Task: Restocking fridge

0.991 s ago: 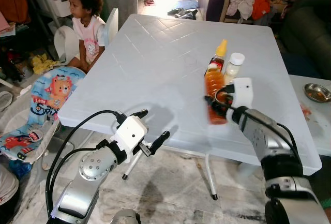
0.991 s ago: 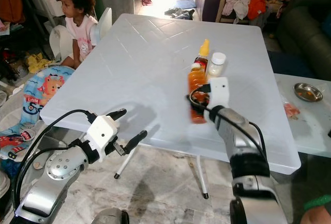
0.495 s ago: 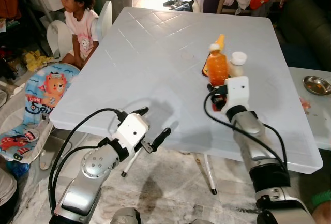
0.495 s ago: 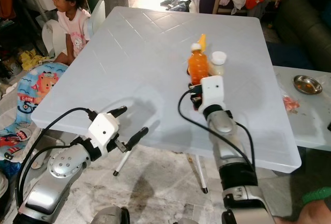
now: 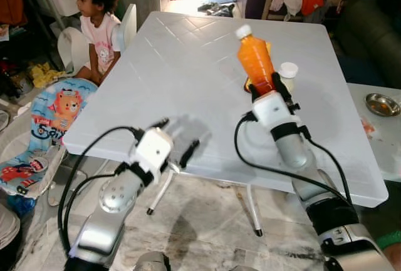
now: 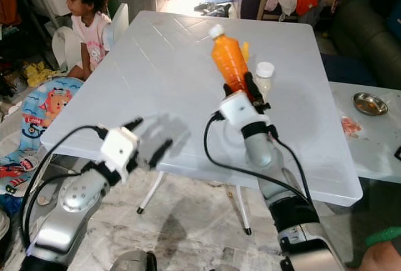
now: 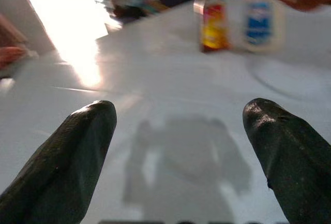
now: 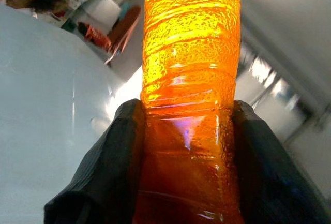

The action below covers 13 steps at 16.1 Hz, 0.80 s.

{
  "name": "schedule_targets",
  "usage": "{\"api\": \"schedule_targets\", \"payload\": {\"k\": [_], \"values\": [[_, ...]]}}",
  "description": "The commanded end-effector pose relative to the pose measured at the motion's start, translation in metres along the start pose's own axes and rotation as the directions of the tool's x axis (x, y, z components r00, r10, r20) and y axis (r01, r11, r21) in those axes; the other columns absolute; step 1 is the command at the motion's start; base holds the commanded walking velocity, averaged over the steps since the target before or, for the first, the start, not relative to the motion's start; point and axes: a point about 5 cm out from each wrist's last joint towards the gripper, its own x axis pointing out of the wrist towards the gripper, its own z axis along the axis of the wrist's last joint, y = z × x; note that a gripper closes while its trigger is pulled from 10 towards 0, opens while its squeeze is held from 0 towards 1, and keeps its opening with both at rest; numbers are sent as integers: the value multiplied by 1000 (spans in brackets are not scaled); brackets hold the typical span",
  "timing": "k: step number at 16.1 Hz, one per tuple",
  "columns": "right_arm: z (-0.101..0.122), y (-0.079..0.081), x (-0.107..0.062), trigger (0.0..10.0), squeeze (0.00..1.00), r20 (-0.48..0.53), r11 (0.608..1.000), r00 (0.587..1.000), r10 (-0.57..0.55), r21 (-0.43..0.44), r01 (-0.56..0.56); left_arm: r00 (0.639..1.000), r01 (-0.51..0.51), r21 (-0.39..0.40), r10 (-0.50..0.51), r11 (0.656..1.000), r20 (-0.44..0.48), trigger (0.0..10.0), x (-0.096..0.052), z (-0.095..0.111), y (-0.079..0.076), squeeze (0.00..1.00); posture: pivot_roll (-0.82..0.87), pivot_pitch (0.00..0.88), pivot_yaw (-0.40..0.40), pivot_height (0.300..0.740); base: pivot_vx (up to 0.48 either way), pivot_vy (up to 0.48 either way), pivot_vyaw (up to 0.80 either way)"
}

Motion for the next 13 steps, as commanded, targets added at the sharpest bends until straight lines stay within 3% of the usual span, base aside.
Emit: {"api": "schedule_targets", "payload": {"k": [1, 4, 5, 7, 8, 10, 11, 13], "values": [[4, 0, -1, 10000, 0, 55, 999, 998, -11, -51, 14, 999, -44, 18, 44, 999, 9, 10000, 1, 2, 7, 0, 50, 0, -18, 740, 0, 0, 0], [-6, 5, -16, 10000, 0, 92, 984, 995, 31, -179, -14, 997, -83, -7, 83, 997, 10, 10000, 2, 1, 9, 0, 48, 0, -20, 740, 0, 0, 0], [-8, 5, -18, 10000, 0, 84, 984, 996, 37, -178, -22, 996, -84, -12, 84, 996, 8, 10000, 2, 1, 8, 0, 49, 0, -22, 740, 0, 0, 0], [-11, 8, -28, 10000, 0, 116, 979, 987, 107, -188, -84, 996, -86, -123, 83, 989, -25, 10000, 2, -4, 6, 0, 51, 0, -21, 740, 0, 0, 0], [-10, 14, -35, 10000, 0, 144, 970, 975, 171, -197, -141, 994, -98, -273, 84, 957, -65, 10000, 3, -7, 5, 0, 48, 0, -19, 740, 0, 0, 0], [-10, 16, -42, 10000, 0, 179, 956, 960, 215, -238, -170, 994, -57, -486, 7, 872, -105, 10000, 6, -9, -3, 0, 45, 0, -18, 740, 0, 0, 0], [-11, 15, -43, 10000, 0, 183, 954, 959, 216, -248, -168, 994, -41, -499, -17, 866, -111, 10000, 7, -9, -5, 0, 45, 0, -18, 740, 0, 0, 0], [-10, 14, -39, 10000, 0, 195, 953, 956, 220, -251, -168, 988, -28, -657, -78, 753, -132, 10000, 12, -8, -11, 0, 43, 0, -16, 740, 0, 0, 0]]}}
